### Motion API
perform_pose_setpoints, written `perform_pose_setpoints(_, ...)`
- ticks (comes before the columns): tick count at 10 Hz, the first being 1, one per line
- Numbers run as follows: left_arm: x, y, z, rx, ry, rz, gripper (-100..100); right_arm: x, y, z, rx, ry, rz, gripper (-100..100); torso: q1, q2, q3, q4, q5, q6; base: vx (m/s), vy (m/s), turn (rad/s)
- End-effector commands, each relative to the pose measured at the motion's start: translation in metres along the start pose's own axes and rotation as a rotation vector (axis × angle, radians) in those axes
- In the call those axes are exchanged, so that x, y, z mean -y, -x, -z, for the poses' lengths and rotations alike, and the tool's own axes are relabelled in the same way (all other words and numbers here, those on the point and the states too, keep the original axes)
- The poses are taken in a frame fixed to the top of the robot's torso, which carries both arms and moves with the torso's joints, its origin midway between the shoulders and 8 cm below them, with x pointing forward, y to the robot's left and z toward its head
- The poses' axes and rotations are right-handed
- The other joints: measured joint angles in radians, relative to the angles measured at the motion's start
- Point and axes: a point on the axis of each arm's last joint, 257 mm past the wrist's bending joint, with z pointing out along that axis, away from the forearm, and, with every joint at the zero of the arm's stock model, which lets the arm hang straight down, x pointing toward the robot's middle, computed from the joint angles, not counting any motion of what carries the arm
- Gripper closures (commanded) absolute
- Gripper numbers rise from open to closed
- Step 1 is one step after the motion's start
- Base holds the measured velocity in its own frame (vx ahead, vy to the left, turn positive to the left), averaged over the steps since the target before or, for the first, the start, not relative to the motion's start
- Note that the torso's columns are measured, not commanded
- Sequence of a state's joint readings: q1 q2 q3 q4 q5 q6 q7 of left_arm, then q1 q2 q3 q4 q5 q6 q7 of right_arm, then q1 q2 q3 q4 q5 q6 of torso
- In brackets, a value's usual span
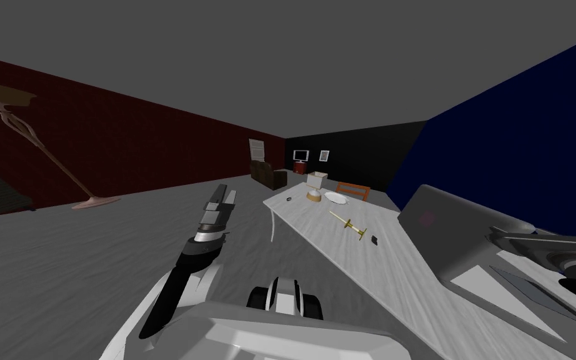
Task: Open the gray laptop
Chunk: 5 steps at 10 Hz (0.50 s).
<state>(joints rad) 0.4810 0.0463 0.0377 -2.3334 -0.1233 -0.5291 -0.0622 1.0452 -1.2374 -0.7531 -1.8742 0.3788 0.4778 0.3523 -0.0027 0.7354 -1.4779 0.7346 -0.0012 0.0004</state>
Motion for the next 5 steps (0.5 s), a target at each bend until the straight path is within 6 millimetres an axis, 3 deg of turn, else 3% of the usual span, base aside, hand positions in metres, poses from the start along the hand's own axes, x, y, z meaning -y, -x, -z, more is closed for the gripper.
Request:
perform_pose_setpoints(1,0.000,0.000,0.000,0.000,0.000,0.000,0,0.002,-0.013,-0.003,-0.016,0.005,-0.145,100,-0.001,0.002,0.001,0.002,0.000,0.001,-0.154,-0.107,0.038)
perform_pose_setpoints(5,0.000,0.000,0.000,0.000,0.000,0.000,0,0.002,-0.027,-0.007,-0.028,0.014,-0.332,100,-0.006,0.004,0.004,0.002,-0.006,0.006,-0.127,-0.103,0.024)
